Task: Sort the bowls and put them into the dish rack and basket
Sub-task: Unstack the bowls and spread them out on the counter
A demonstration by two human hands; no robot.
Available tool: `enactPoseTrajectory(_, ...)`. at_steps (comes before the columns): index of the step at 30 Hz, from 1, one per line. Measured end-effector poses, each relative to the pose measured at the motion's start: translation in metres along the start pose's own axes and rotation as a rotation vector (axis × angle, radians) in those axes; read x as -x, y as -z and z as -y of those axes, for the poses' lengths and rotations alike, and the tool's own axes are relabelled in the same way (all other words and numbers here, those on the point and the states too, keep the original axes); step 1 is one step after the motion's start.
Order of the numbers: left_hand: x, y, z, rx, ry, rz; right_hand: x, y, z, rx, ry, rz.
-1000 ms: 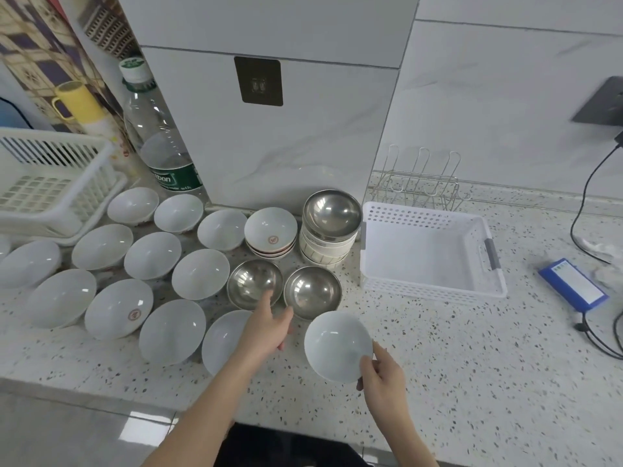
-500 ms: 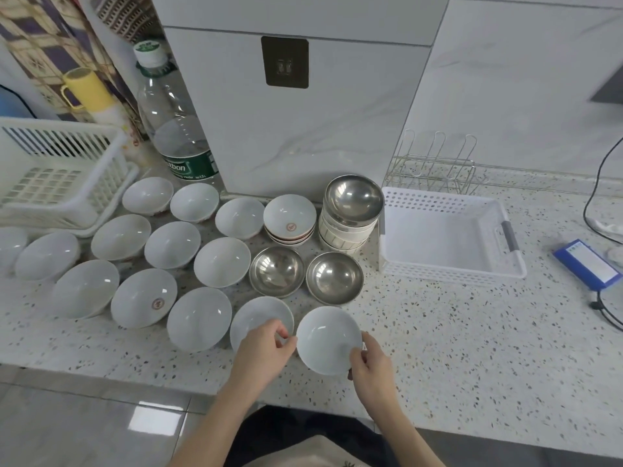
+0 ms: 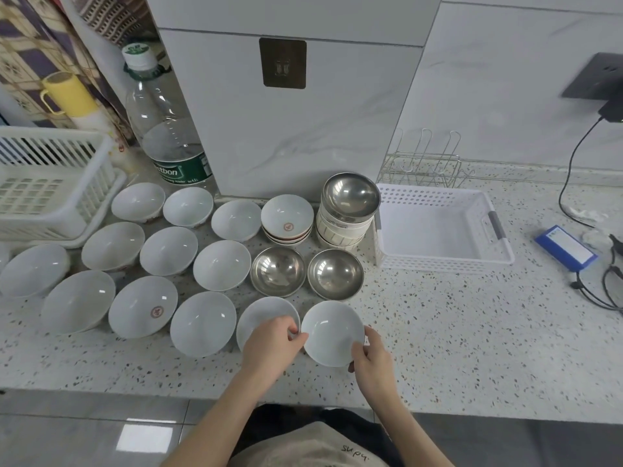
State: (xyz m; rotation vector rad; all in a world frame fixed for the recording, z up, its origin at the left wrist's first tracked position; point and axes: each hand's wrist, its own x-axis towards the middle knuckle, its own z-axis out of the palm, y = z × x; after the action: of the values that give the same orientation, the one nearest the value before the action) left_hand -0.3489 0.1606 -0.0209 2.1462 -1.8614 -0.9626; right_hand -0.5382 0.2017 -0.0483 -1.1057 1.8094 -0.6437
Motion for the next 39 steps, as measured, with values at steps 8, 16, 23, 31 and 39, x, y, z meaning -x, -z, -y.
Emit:
enactPoseTrajectory(8, -0.007, -0.002, 0.001, -0.041, -0.038, 0.027, -0.001, 0.000, 0.002, 0.012, -0.023, 0.006)
enactPoseTrajectory(16, -0.008, -0.001, 0.002, -0.021, -0.039, 0.034, -0.007, 0.010, 0.008, 0.012, -0.034, 0.062)
enactPoseTrajectory(23, -0.025, 0.017, -0.006, 0.117, -0.028, -0.046, -0.036, 0.042, 0.034, 0.133, -0.029, -0.037)
enactPoseTrajectory(31, -0.070, 0.061, -0.037, 0.299, -0.050, -0.095, -0.063, 0.077, 0.073, 0.363, -0.122, 0.227)
enactPoseTrajectory(39, -0.075, 0.058, -0.033, 0.356, -0.022, -0.040, -0.049, 0.060, 0.050, 0.185, -0.221, 0.353)
